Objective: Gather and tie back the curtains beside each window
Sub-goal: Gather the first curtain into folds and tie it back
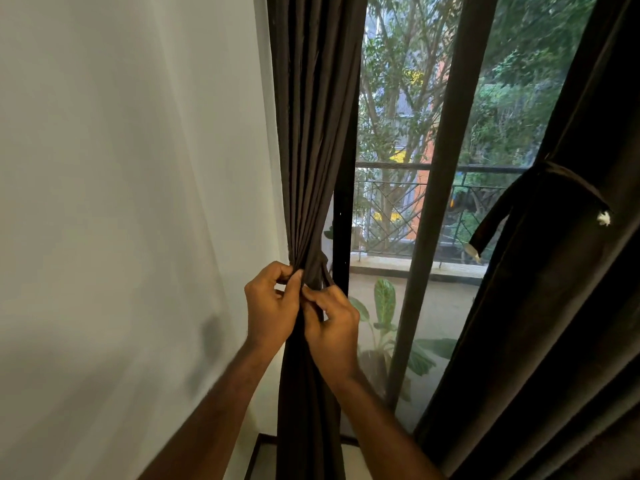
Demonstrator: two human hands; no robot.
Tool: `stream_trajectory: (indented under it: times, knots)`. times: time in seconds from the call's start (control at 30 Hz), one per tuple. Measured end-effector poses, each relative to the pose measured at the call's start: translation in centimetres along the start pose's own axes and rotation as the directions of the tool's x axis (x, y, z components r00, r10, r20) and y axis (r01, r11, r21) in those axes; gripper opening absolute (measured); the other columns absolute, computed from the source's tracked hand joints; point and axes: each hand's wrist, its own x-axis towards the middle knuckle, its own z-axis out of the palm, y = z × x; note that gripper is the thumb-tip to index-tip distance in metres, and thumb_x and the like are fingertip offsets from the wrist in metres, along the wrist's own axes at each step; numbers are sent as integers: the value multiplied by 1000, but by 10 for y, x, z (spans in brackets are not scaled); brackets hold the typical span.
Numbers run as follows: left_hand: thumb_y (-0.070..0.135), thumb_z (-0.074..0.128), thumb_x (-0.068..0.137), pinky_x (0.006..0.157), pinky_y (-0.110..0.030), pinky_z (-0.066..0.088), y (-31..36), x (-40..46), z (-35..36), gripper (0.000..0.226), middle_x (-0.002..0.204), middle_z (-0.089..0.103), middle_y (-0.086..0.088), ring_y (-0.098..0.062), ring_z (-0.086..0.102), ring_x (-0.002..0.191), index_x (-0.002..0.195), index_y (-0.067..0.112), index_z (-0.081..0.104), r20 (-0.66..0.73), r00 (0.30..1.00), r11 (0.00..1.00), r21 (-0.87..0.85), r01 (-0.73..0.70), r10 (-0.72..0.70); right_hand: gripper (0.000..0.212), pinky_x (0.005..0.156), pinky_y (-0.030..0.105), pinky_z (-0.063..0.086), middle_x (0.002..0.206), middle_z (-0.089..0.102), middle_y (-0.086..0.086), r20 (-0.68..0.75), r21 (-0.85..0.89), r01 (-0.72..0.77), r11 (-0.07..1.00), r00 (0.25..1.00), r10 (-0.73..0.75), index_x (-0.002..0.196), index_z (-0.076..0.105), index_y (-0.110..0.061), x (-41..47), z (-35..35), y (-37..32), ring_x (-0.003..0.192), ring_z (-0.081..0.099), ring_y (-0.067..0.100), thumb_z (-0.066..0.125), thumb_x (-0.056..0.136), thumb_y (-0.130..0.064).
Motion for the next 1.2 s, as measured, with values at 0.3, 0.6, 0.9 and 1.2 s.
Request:
stream_trajectory:
  times: [0.3, 0.6, 0.9, 1.2]
  knots:
    - [10, 75, 89, 61, -14, 50, 5, 2, -3, 20, 72, 62, 12, -6, 64, 71, 79, 19, 61, -2, 1000, 1000, -9, 25, -25, 22, 69, 23, 53, 88, 64, -9, 121, 60, 44, 997, 991, -51, 97, 77, -9, 6, 1, -7, 79, 64, 5, 64, 89, 7]
    - [10, 71, 92, 57, -26, 52, -5, 3, -19, 15, 72, 62, 2, -20, 62, 67, 81, 11, 62, -1, 999, 999, -21, 41, -41, 38, 92, 48, 57, 107, 71, -17, 86, -92, -410, 907, 904, 418, 115, 64, -36, 53, -13, 50, 98, 68, 5, 75, 88, -12]
    - [10, 71, 92, 61, -32, 57, -6, 2, -21, 10, 76, 66, -2, -21, 66, 72, 83, 8, 65, 26, 999, 998, -44, 39, -38, 41, 98, 57, 51, 105, 66, -32, 213, -153, -408, 900, 876, 433, 102, 58, -59, 69, -7, 64, 101, 65, 2, 76, 82, -28]
    - [8, 72, 91, 54, -26, 52, -10, 5, -21, 15, 72, 62, 0, -19, 62, 68, 79, 8, 62, -24, 1000, 1000, 12, 11, -11, 7, 86, 55, 57, 74, 73, -11, 266, -171, -446, 879, 838, 477, 84, 71, -35, 76, -12, 61, 76, 71, 13, 71, 82, -42]
